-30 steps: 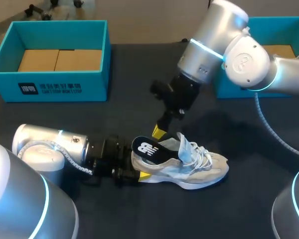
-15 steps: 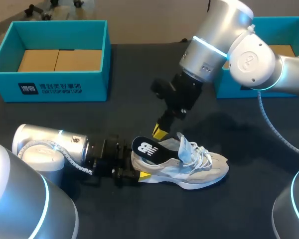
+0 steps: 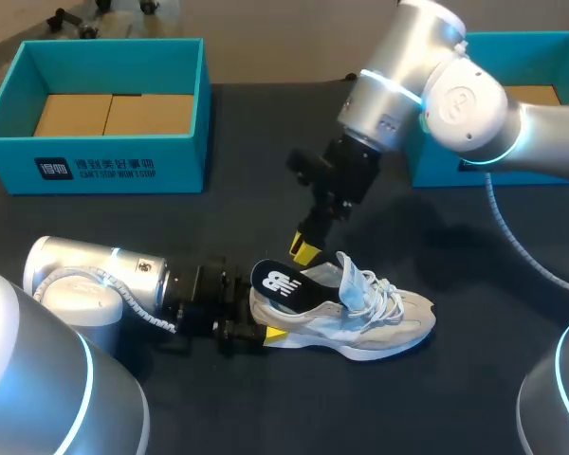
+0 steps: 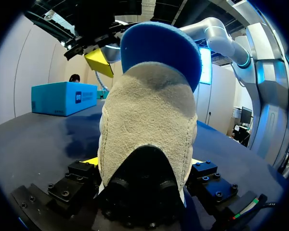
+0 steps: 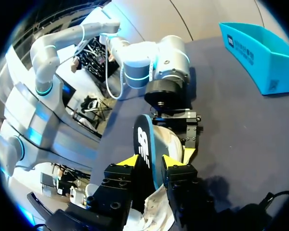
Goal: Take the shoe out of the shoebox, open the shoe tongue, remove and reinsert the insole, then place the shoe into the shoebox
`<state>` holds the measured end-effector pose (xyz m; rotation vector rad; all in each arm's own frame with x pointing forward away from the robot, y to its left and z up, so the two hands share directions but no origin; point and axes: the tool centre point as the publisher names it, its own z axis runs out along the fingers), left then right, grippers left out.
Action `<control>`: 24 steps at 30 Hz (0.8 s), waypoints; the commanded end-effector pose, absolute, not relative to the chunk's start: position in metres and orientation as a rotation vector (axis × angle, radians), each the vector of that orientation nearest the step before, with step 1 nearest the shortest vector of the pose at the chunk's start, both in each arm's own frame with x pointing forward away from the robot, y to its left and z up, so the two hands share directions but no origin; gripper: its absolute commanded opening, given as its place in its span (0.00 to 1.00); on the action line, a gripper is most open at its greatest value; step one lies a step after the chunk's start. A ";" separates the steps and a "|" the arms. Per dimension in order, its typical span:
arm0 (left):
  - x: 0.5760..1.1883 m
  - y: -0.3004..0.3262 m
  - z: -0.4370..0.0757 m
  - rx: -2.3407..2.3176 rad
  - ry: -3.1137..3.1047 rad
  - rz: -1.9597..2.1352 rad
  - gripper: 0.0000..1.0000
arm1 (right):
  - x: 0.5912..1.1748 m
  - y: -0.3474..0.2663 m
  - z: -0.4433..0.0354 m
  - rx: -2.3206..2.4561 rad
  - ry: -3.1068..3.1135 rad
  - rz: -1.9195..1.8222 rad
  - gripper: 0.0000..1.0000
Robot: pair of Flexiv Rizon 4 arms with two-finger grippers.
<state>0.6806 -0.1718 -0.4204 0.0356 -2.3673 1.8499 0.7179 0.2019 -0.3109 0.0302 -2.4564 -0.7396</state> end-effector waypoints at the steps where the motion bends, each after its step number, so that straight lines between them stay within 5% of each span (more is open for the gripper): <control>1: 0.681 -0.172 -0.422 0.037 -2.371 1.845 0.00 | 0.723 0.208 -0.317 0.038 -2.414 -0.721 0.29; 24: 0.681 -0.172 -0.422 0.037 -2.371 1.845 0.00 | 0.712 0.217 -0.331 0.050 -2.317 -0.706 0.32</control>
